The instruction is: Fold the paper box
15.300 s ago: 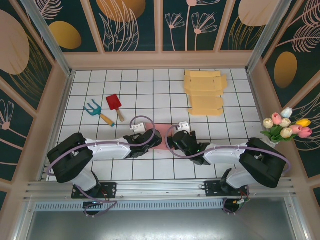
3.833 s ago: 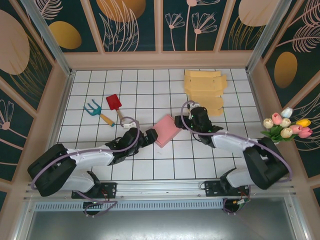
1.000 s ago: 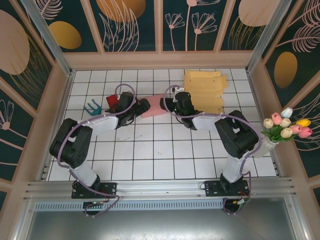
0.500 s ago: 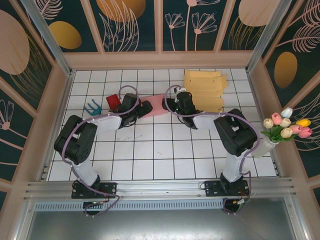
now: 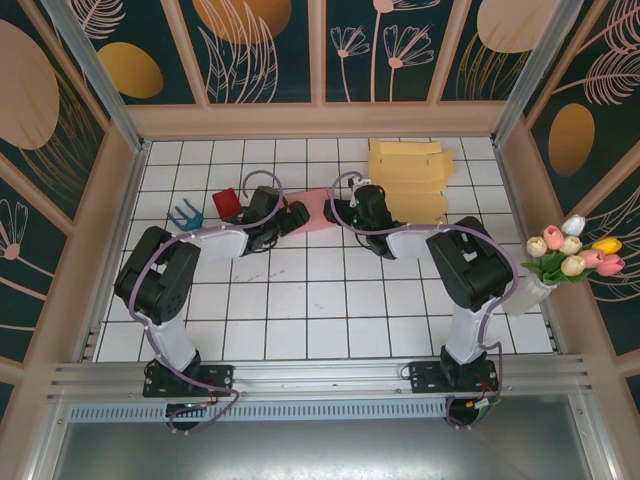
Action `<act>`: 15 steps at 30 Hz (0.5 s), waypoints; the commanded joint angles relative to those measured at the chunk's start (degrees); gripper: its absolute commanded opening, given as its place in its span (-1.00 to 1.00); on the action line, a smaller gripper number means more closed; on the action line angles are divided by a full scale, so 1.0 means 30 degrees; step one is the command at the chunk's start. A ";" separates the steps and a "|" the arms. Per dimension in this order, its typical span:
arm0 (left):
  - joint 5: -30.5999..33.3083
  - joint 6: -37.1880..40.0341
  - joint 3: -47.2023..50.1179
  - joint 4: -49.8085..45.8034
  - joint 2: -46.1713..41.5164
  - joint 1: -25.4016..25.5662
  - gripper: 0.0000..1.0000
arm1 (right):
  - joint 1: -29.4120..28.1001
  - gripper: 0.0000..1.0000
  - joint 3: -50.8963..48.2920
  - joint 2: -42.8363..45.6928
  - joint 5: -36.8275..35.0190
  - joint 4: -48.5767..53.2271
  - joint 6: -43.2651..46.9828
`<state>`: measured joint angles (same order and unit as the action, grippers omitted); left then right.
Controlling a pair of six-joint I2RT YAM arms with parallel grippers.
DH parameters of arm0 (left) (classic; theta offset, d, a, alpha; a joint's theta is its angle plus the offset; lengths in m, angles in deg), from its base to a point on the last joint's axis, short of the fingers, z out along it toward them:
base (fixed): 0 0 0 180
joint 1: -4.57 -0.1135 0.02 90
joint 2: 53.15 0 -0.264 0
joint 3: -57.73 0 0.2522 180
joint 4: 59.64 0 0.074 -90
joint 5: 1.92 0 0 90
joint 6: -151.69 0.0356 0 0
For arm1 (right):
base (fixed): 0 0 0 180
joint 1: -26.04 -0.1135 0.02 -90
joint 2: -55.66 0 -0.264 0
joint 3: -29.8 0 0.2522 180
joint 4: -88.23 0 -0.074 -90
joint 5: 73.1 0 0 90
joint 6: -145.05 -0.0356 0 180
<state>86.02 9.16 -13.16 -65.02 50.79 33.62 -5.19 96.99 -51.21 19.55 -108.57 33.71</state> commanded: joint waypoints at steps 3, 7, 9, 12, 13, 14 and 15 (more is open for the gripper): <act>-0.0076 -0.0460 -0.0886 0.0299 0.1091 0.0150 0.81 | 0.0531 0.31 0.0033 -0.0599 0.0793 -0.0031 -0.0239; -0.0176 -0.0482 -0.1605 0.0211 0.1853 0.0187 0.81 | 0.0819 0.31 0.0324 -0.1131 0.1591 0.0027 -0.0630; -0.0200 -0.0475 -0.2107 0.0052 0.2216 0.0187 0.81 | 0.0855 0.31 0.0296 -0.1239 0.1820 -0.0100 -0.0779; -0.0145 -0.0431 -0.2648 -0.0186 0.2686 0.0185 0.81 | 0.0961 0.31 0.0115 -0.1148 0.2097 -0.0298 -0.0959; -0.0107 -0.0431 -0.2766 -0.0234 0.2770 0.0187 0.81 | 0.0995 0.31 0.0116 -0.1108 0.2146 -0.0228 -0.0957; -0.0050 -0.0393 -0.2834 -0.0313 0.2871 0.0187 0.81 | 0.1008 0.31 0.0140 -0.1113 0.2171 -0.0144 -0.0942; 0.0047 -0.0347 -0.2948 -0.0440 0.2921 0.0193 0.81 | 0.1083 0.31 0.0218 -0.1107 0.2187 -0.0011 -0.0915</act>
<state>85.60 8.44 -20.17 -64.98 58.35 33.84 -2.65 97.04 -54.42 24.51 -108.20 31.96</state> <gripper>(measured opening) 0.906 0.656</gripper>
